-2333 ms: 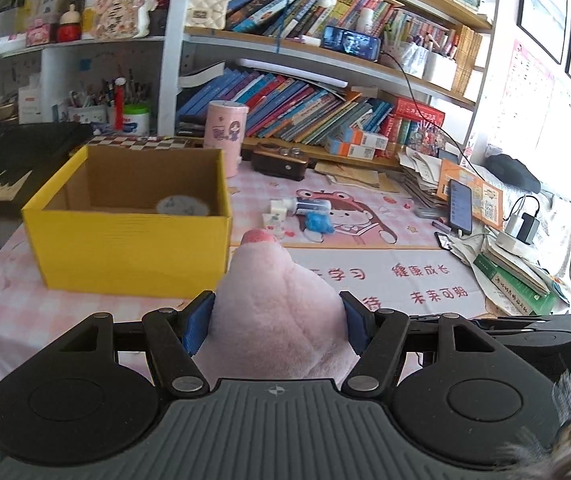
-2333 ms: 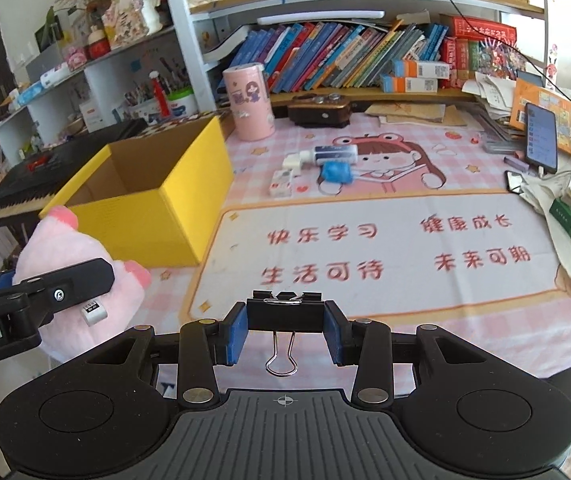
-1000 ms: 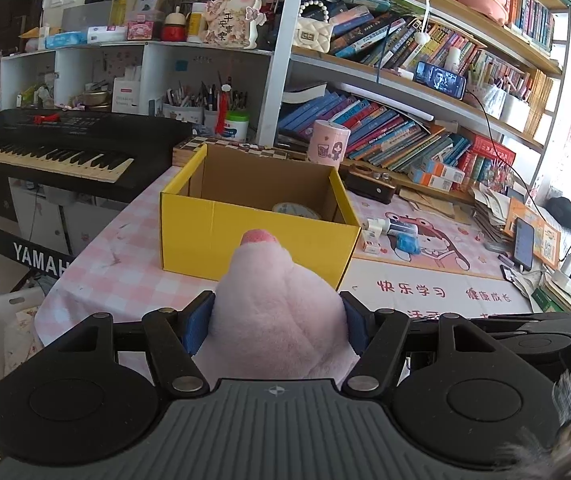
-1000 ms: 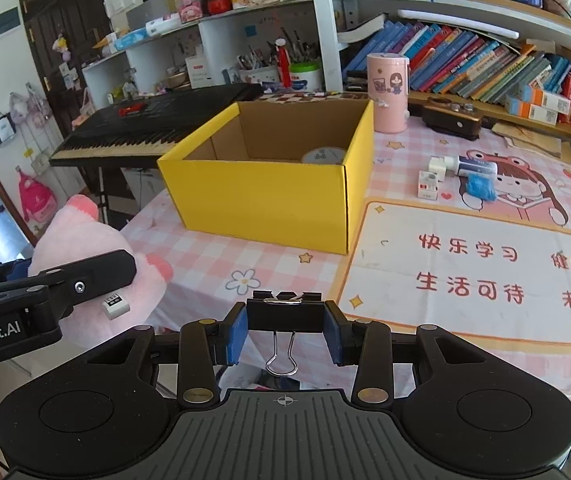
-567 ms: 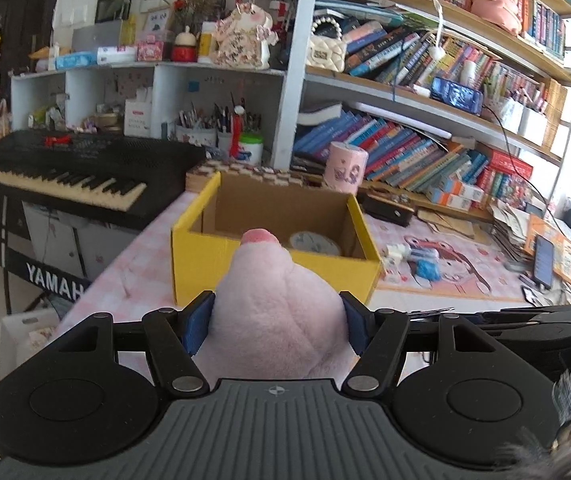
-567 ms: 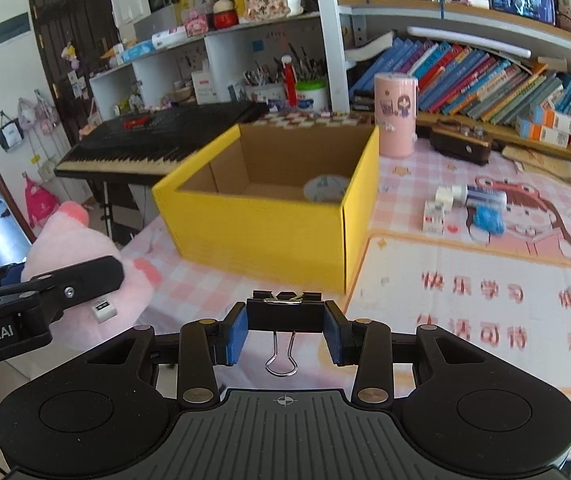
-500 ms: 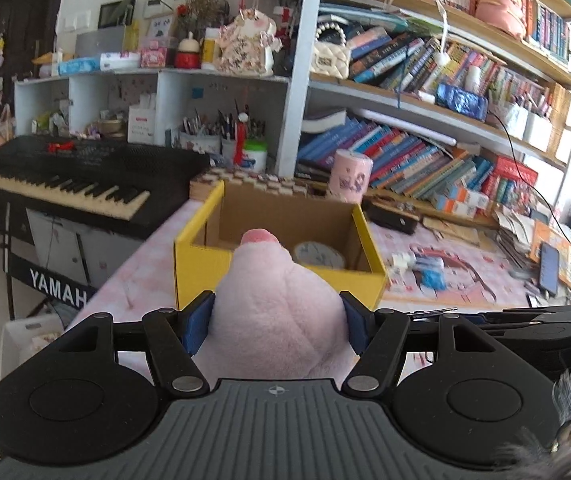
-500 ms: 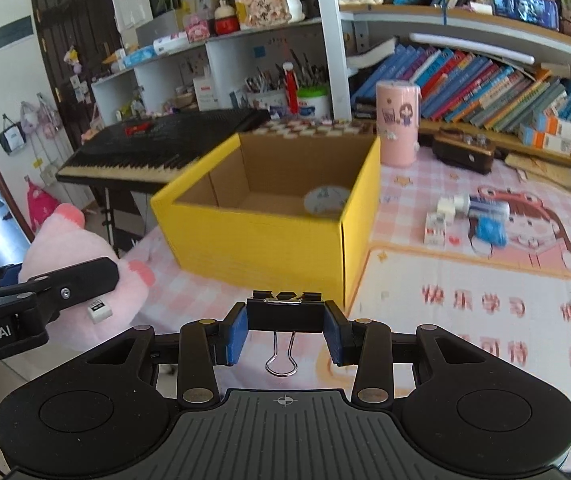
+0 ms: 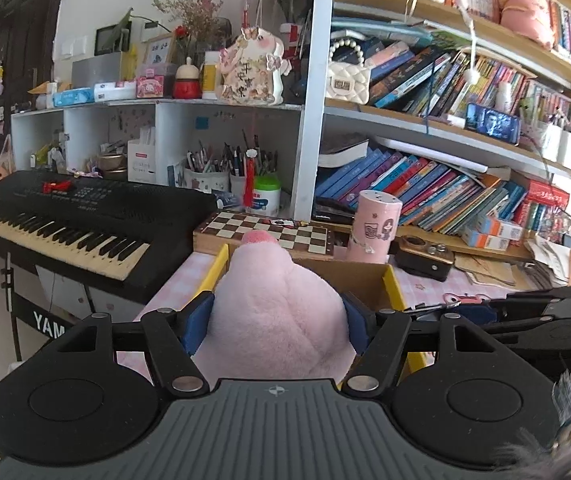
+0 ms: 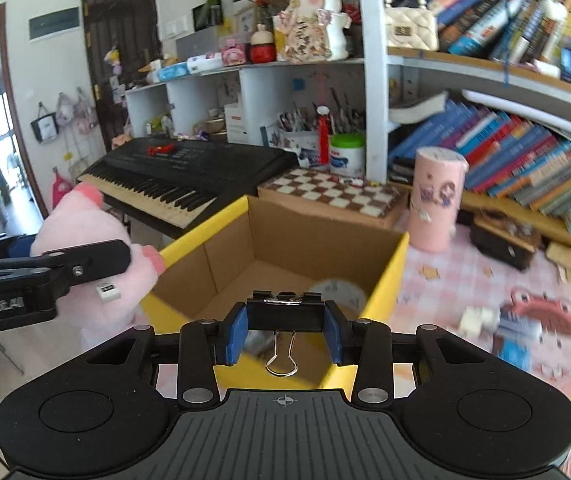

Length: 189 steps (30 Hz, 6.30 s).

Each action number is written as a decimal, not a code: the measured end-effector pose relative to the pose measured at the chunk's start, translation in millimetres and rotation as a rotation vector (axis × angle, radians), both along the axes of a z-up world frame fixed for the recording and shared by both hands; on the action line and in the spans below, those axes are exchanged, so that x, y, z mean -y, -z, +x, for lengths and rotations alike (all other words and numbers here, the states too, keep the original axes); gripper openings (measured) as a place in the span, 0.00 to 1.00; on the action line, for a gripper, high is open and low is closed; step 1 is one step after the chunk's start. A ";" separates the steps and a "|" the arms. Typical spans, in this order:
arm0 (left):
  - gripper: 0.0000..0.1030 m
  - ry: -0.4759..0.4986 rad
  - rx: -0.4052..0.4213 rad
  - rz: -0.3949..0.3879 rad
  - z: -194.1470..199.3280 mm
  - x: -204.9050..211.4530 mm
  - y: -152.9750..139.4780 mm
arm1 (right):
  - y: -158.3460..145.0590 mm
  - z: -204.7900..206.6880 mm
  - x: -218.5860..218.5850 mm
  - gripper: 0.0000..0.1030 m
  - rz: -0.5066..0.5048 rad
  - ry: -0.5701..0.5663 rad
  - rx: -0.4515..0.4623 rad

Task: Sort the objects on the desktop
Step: 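Lower the pig into the box with the left tool while the right tool drops the clip, then withdraw both open tools from the box toward the items on the mat, then grasp the white card box with the left tool while the right tool grasps the blue cloth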

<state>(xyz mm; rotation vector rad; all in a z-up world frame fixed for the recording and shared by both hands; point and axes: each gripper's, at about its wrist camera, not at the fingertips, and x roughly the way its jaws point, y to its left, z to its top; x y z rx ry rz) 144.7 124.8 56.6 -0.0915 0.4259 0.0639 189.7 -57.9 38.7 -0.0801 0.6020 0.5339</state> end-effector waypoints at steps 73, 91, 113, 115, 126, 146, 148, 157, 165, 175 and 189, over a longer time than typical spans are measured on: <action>1.00 0.052 0.061 0.190 -11.7 18.2 -3.8 | -36.1 10.9 28.4 0.44 0.039 0.180 0.064; 1.00 -0.027 0.025 0.088 -88.9 11.1 12.7 | 14.4 -111.4 63.9 0.46 0.007 0.458 0.042; 1.00 0.145 -0.089 0.067 -127.4 70.3 53.6 | 47.6 -177.5 75.0 0.50 -0.102 0.542 -0.038; 1.00 0.165 -0.098 0.064 -125.6 77.8 55.6 | 49.8 -180.0 80.9 0.50 -0.105 0.554 -0.049; 1.00 0.255 -0.114 0.088 -105.7 125.7 56.3 | 55.6 -175.1 125.0 0.50 -0.089 0.638 -0.088; 1.00 0.253 -0.170 0.086 -45.2 203.6 62.9 | 63.6 -110.4 194.2 0.50 -0.094 0.592 -0.136; 0.99 0.247 -0.177 0.085 -37.5 211.7 64.2 | 65.0 -99.9 200.6 0.50 -0.094 0.575 -0.140; 0.98 0.180 -0.237 0.069 2.2 235.1 78.3 | 71.9 -56.1 226.1 0.50 -0.089 0.499 -0.160; 0.86 0.140 -0.271 0.102 43.2 252.7 99.0 | 84.2 -13.7 247.4 0.50 -0.096 0.448 -0.154; 0.86 0.076 -0.246 0.169 70.4 259.2 94.3 | 108.3 66.7 234.6 0.51 -0.110 0.300 -0.109; 0.86 0.040 -0.273 0.209 82.9 260.6 94.0 | 147.9 145.6 196.7 0.51 -0.095 0.127 -0.106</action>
